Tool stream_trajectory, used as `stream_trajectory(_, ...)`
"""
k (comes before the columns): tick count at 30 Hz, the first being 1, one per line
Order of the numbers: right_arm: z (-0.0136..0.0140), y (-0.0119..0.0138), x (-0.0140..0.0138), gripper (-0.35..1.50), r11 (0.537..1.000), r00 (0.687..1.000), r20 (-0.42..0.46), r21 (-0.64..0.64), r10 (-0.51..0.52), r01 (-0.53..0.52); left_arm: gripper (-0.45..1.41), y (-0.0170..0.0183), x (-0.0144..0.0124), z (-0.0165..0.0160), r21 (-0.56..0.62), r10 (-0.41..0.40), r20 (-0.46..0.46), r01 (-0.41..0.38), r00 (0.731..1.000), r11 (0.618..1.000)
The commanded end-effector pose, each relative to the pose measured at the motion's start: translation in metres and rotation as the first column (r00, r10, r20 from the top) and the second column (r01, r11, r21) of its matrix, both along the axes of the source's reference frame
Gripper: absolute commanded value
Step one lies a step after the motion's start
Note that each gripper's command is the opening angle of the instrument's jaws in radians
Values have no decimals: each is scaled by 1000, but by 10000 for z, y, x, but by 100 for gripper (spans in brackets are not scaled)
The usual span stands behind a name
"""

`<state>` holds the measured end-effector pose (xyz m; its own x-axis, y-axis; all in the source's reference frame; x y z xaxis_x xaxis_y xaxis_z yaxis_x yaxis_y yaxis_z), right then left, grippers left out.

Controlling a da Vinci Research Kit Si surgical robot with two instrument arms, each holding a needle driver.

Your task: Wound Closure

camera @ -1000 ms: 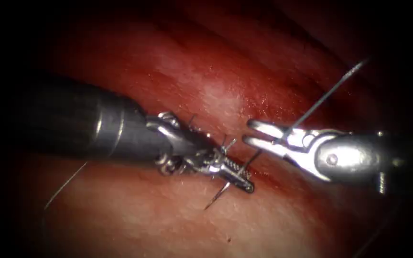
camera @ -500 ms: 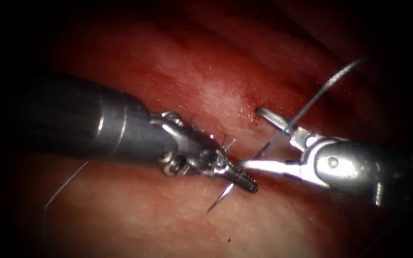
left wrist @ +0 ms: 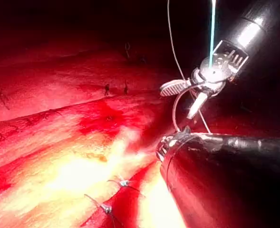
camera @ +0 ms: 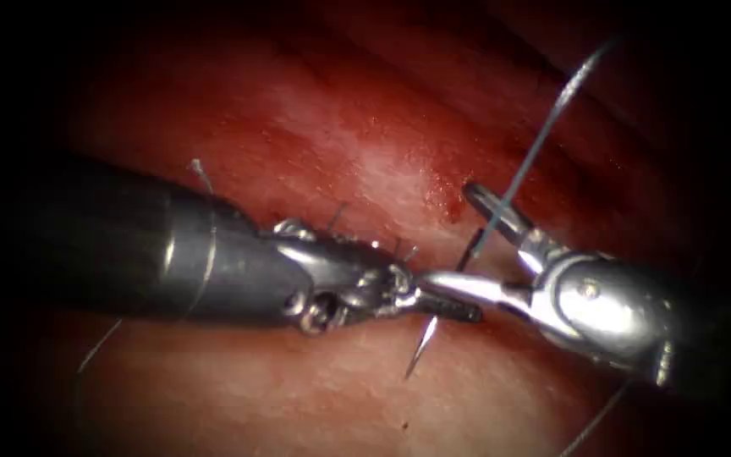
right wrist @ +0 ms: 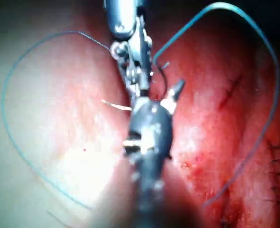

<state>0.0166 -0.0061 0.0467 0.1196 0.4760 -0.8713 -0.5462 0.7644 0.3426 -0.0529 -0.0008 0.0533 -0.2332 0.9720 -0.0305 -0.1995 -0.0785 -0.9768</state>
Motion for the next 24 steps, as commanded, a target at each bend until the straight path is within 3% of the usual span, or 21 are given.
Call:
stream_trajectory(1, 8, -1, 6, 93, 1000, 1000, -3, 16, 4, -4, -45, -3, -5, 4, -13, 5, 2, -5, 1000, 1000)
stream_trajectory(3, 10, 1, 4, 93, 999, 1000, -12, 37, 13, -12, -45, -3, -5, 4, -35, 7, 3, -7, 1000, 999)
stream_trajectory(8, 21, -3, 7, 68, 998, 1000, -12, 67, 1, -1, -45, -3, -3, 1, -76, 8, 4, -7, 1000, 997)
stream_trajectory(14, 31, -8, 7, 64, 996, 1000, -29, 89, 2, 0, -45, -3, -4, 1, -111, -5, -9, 4, 1000, 994)
stream_trajectory(20, 27, -7, 5, 42, 996, 1000, -31, 93, 1, 2, -45, -5, -4, 1, -121, -9, -14, 7, 1000, 993)
stream_trajectory(24, 18, -2, 1, 37, 996, 999, -49, 92, 14, -10, -45, -7, -3, 1, -119, -5, -7, 4, 1000, 993)
